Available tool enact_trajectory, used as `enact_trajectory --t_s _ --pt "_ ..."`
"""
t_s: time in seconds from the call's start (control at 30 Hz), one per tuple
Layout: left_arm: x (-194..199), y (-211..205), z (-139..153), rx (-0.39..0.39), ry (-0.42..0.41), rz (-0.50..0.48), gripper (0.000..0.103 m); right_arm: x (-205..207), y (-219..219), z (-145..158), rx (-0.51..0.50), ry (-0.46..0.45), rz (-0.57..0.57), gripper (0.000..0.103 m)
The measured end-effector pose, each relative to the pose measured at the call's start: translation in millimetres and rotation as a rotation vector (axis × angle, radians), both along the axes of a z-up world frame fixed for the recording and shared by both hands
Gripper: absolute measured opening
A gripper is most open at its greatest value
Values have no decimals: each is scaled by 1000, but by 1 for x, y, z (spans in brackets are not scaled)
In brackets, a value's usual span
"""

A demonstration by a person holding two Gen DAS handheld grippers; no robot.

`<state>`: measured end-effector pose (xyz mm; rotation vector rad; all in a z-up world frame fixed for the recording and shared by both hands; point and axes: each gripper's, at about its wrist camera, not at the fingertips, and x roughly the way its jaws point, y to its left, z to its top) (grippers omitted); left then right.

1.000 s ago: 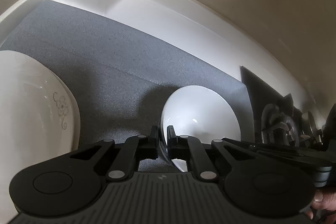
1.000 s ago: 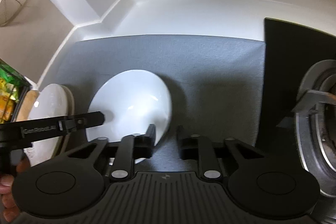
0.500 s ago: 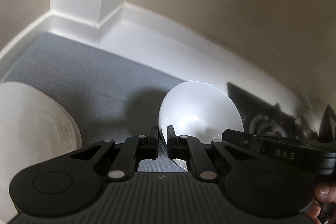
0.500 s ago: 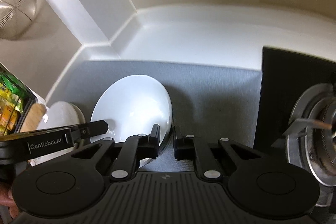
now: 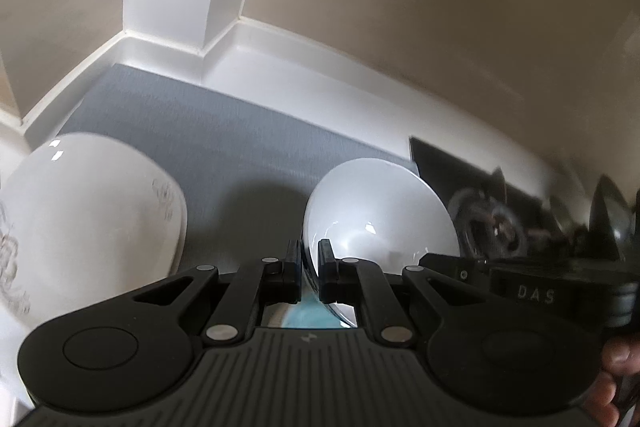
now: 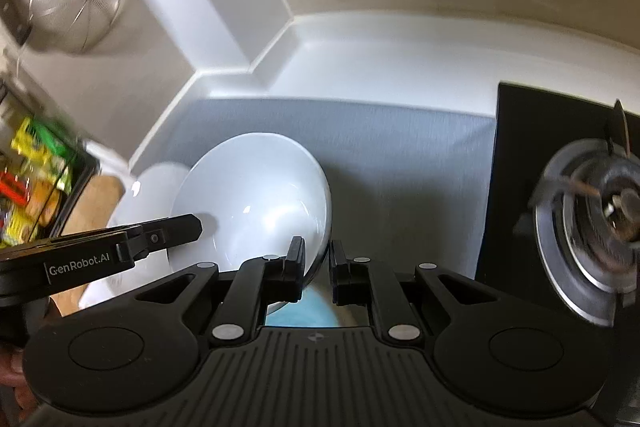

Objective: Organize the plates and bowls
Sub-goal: 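Lower the blue-patterned bowl into the bowl stack and open left tool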

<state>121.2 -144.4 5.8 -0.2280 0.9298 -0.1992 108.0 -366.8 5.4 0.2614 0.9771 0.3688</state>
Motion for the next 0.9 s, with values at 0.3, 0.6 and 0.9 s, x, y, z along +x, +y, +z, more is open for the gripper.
enact_trajectory --t_s 0.3,0.6,0.9 --pt "-35 2 -12 -13 51 9 8 -35 0 -13 -19 64 25 12" --pt "-42 3 -24 0 90 13 8 -42 5 -18 -37 79 41 12" --pt "-44 0 -32 11 110 14 8 -43 8 -26 -65 110 45 12"
